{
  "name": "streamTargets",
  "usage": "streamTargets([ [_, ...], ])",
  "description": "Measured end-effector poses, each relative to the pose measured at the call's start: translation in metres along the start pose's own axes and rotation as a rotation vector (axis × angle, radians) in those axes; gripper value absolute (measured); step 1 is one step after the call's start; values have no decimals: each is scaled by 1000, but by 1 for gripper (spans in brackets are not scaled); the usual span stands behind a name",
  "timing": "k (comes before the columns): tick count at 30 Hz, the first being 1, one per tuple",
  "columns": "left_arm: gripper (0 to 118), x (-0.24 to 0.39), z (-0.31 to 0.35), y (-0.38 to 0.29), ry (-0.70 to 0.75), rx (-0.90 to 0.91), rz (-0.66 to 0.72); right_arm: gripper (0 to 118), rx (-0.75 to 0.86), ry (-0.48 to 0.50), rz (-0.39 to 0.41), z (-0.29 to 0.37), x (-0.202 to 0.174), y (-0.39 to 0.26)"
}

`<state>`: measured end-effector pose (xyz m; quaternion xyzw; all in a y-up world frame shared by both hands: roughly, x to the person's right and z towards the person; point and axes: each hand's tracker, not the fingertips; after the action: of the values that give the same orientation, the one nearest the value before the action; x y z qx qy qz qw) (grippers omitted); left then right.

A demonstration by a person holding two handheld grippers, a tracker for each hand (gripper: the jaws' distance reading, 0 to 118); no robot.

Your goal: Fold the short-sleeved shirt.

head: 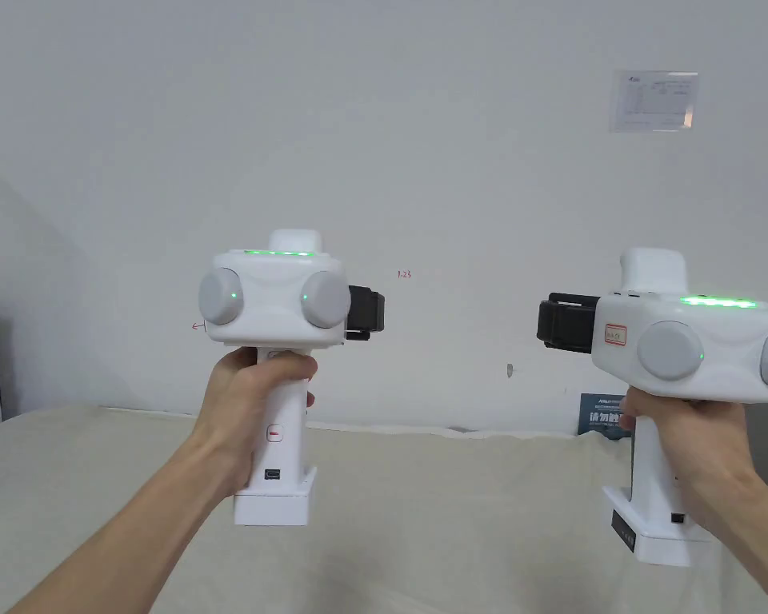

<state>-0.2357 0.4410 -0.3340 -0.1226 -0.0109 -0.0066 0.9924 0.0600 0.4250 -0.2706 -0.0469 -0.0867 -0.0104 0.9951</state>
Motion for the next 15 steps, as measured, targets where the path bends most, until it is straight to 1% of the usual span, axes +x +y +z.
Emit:
streamTargets([
  [3, 118, -5, 2, -3, -30, 57, -32, 118, -1, -5, -1, 4, 0, 1],
  [5, 118, -6, 6, -1, -15, 65, -24, 118, 2, -1, 13, 5, 0, 2],
  [7, 118, -10, 8, 2, -36, 74, -16, 118, -1, -6, 27, 5, 0, 3],
  [15, 118, -17, 18, 9, -55, 93, 3, 118, 20, -20, 34, 10, -1, 7],
])
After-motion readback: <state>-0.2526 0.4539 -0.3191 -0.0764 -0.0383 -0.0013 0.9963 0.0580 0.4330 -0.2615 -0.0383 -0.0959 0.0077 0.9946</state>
